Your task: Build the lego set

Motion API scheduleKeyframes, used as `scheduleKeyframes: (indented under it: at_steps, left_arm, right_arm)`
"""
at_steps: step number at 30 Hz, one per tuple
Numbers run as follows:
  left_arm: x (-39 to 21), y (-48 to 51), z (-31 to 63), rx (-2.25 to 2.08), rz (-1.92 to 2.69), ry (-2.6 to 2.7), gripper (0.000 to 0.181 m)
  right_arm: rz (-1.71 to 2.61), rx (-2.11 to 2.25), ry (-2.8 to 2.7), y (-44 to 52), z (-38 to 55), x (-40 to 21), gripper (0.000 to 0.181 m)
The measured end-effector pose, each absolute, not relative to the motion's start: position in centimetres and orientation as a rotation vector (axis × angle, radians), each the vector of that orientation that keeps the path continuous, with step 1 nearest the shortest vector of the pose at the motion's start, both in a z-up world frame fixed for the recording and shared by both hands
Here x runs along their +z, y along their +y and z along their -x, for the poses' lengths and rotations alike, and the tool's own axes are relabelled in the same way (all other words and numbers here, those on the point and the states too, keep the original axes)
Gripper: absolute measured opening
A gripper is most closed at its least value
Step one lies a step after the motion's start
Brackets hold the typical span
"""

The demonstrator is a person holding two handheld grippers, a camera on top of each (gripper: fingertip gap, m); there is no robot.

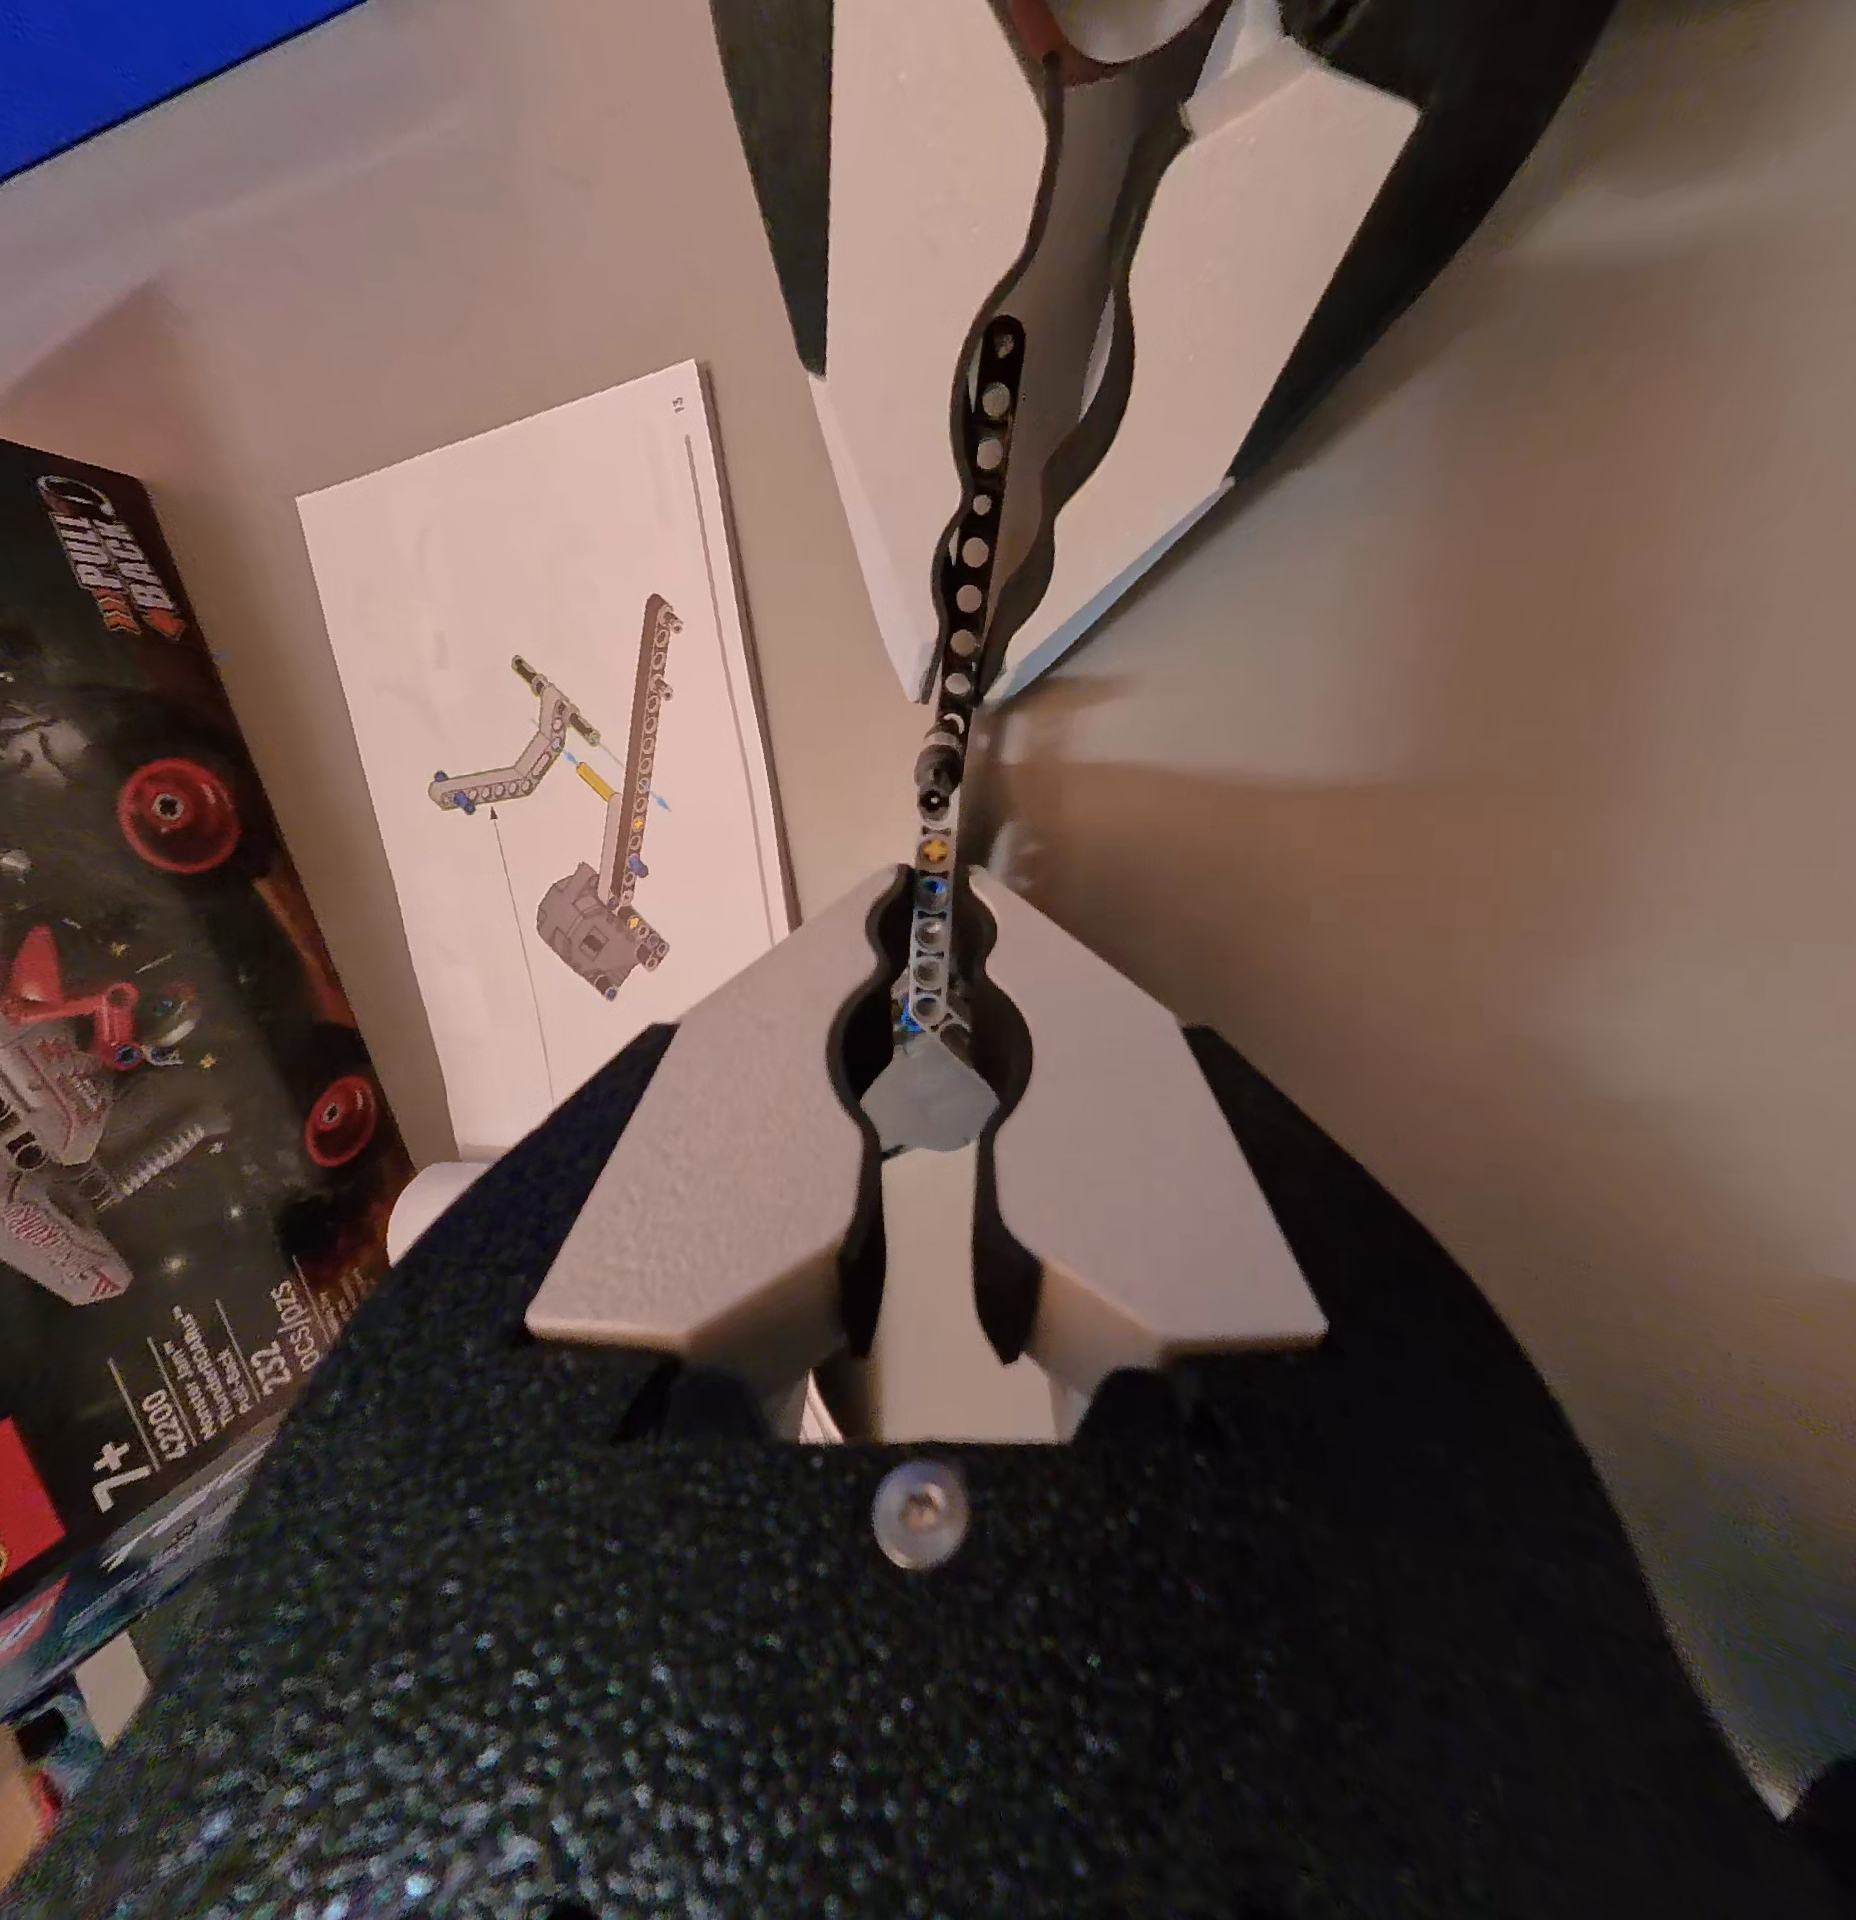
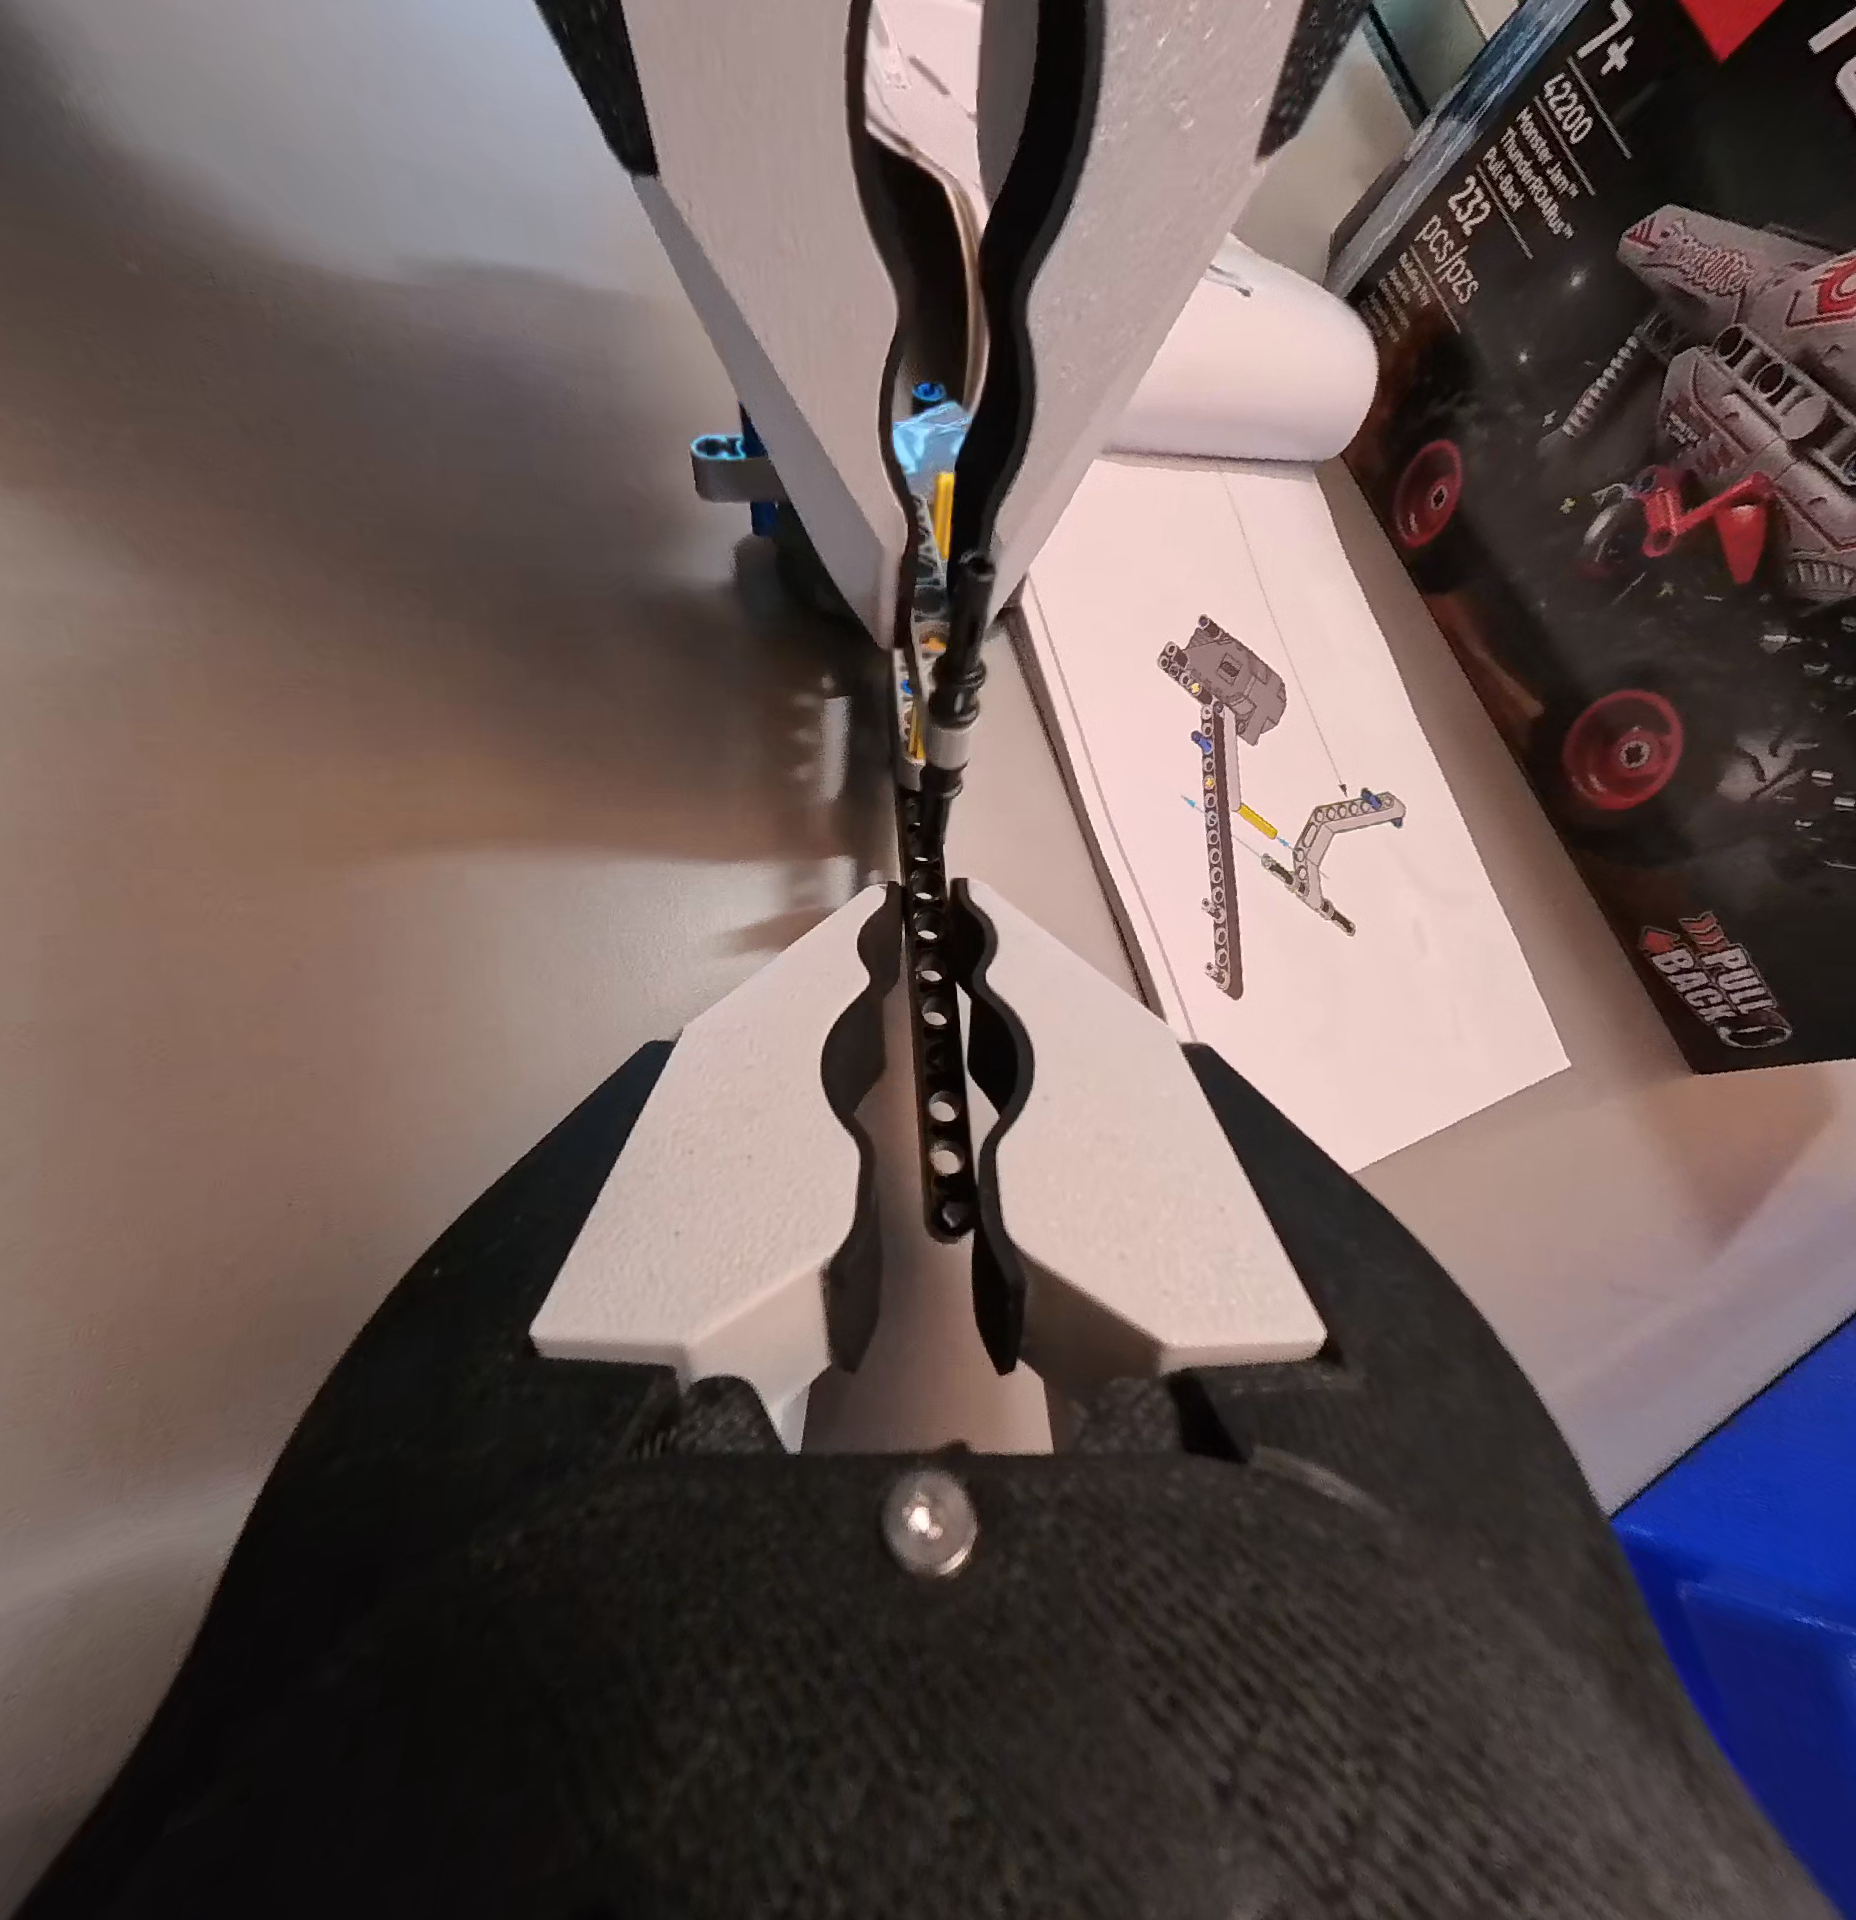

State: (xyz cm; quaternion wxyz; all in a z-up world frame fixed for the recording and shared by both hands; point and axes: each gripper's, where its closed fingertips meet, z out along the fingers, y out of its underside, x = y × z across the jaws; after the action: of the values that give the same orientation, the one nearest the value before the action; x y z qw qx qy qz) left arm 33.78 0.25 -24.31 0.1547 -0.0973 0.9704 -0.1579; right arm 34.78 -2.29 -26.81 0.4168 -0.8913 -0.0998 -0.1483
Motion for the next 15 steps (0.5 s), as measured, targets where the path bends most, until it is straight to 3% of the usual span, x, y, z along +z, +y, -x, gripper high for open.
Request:
scheduleKeyframes:
  at_steps: [15]
  left_arm:
    - [-24.47, 0.27, -34.01, -0.435, 0.218, 2.77, 0.008]
  right_arm:
    - [2.234, -0.383, -0.275, -2.27, -34.67, -26.77, 0.005]
